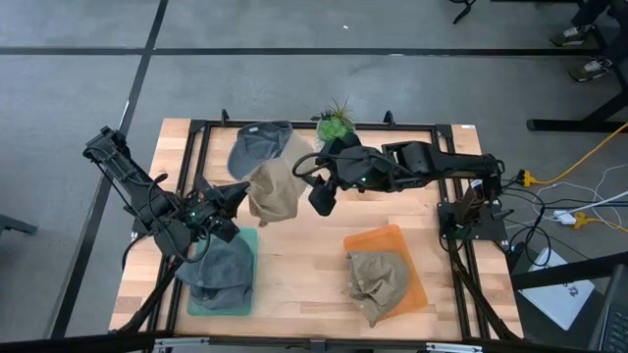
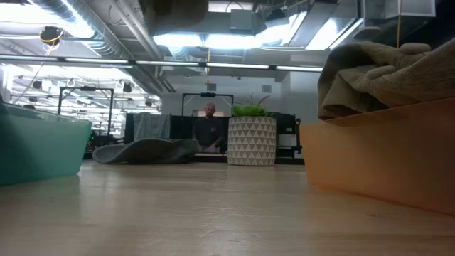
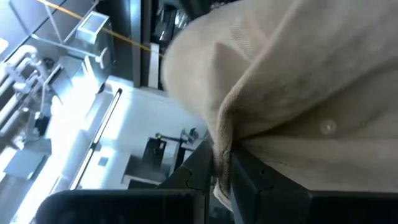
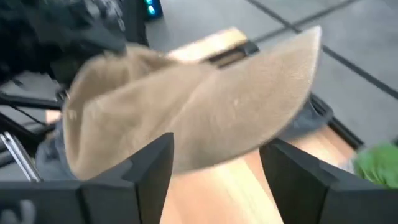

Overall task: Pick & Place hat
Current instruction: Put the brown cap into the orange bin

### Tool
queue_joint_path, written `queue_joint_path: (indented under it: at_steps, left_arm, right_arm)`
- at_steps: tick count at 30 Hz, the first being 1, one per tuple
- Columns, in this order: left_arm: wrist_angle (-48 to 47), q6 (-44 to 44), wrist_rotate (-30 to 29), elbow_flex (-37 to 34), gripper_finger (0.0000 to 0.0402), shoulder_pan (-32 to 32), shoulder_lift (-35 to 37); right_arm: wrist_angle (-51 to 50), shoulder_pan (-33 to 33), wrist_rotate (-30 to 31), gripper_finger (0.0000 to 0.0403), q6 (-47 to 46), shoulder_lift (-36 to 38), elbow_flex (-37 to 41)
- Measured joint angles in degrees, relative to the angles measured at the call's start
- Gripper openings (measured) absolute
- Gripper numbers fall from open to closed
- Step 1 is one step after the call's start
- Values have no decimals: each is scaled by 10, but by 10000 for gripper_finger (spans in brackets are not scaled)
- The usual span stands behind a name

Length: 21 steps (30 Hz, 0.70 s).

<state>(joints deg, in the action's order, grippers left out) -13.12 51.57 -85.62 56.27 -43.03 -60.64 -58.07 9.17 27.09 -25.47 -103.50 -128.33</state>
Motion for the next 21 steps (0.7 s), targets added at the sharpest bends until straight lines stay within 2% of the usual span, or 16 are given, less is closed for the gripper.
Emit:
queue_joint_path:
  at_steps: [7, 12, 16, 21]
  left_arm:
    - [-4, -30, -10, 0, 27, 0, 0]
    - [-6, -52, -5, 0, 27, 0, 0]
    - [-16, -95, 56, 0, 27, 11, 0]
    - [-75, -166, 124, 0, 27, 60, 0]
  right_arm:
    - [-89, 0, -2, 239, -35, 0, 0]
    - [-111, 1, -46, 239, -60, 0, 0]
    - [-92, 6, -56, 239, -63, -3, 0]
    - [-47, 15, -57, 239, -65, -18, 0]
